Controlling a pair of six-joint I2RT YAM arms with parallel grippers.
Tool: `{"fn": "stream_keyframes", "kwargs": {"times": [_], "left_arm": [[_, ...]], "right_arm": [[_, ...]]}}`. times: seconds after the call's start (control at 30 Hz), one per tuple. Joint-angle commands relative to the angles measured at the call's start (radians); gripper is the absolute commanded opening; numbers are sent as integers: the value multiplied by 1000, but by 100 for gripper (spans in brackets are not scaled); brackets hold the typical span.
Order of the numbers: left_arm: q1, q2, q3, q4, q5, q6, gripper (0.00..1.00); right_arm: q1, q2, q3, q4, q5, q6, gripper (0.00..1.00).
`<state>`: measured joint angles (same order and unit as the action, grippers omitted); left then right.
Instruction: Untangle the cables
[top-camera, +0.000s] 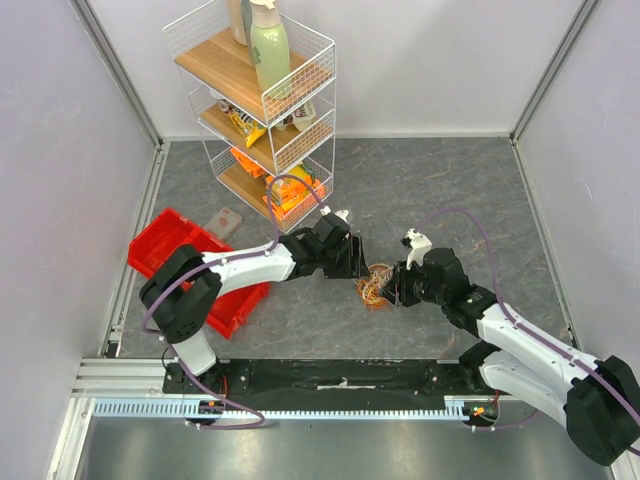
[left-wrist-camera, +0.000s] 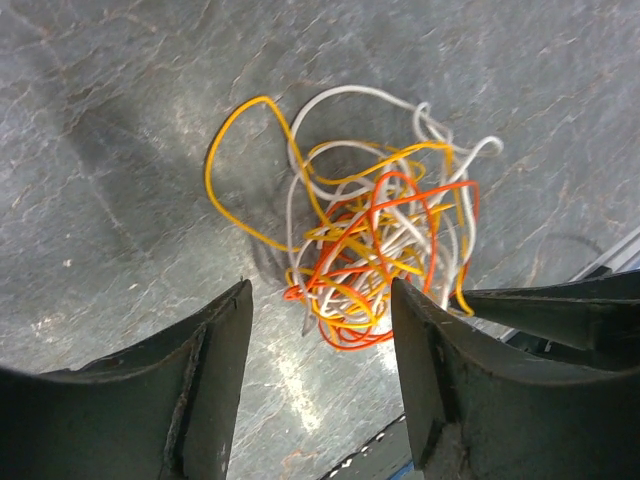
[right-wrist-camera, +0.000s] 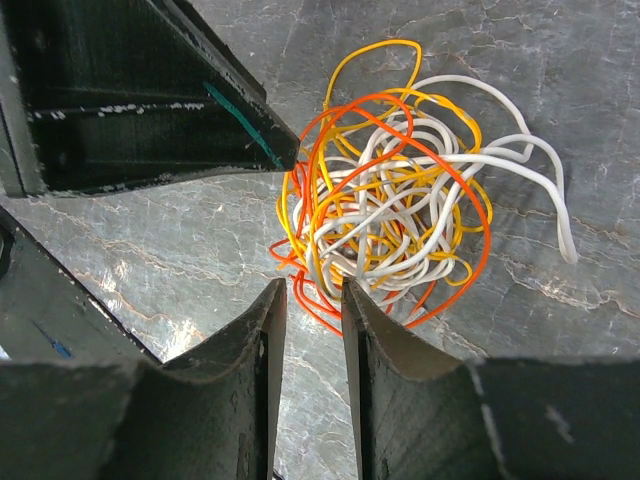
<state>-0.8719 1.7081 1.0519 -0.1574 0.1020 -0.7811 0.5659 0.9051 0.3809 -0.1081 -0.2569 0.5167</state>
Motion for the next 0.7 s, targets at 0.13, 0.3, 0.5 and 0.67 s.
{"fn": "stream_keyframes", "kwargs": {"times": [0.13,0.3,0.5,0.67], "left_arm": [[1,-39,-70,62,-51,-38,65],[1,-13,-76,113,-2,-35,33],[1,-152,-73,16,-76,62,2],[1,-518,-112,-56,-70,146,2]], "right_arm": [[2,11,-4,25,1,9,35],[0,24,-11,41,13,14,35],[0,51,19,-30,151,26,35],[2,60,32,-91,359,60,14]]}}
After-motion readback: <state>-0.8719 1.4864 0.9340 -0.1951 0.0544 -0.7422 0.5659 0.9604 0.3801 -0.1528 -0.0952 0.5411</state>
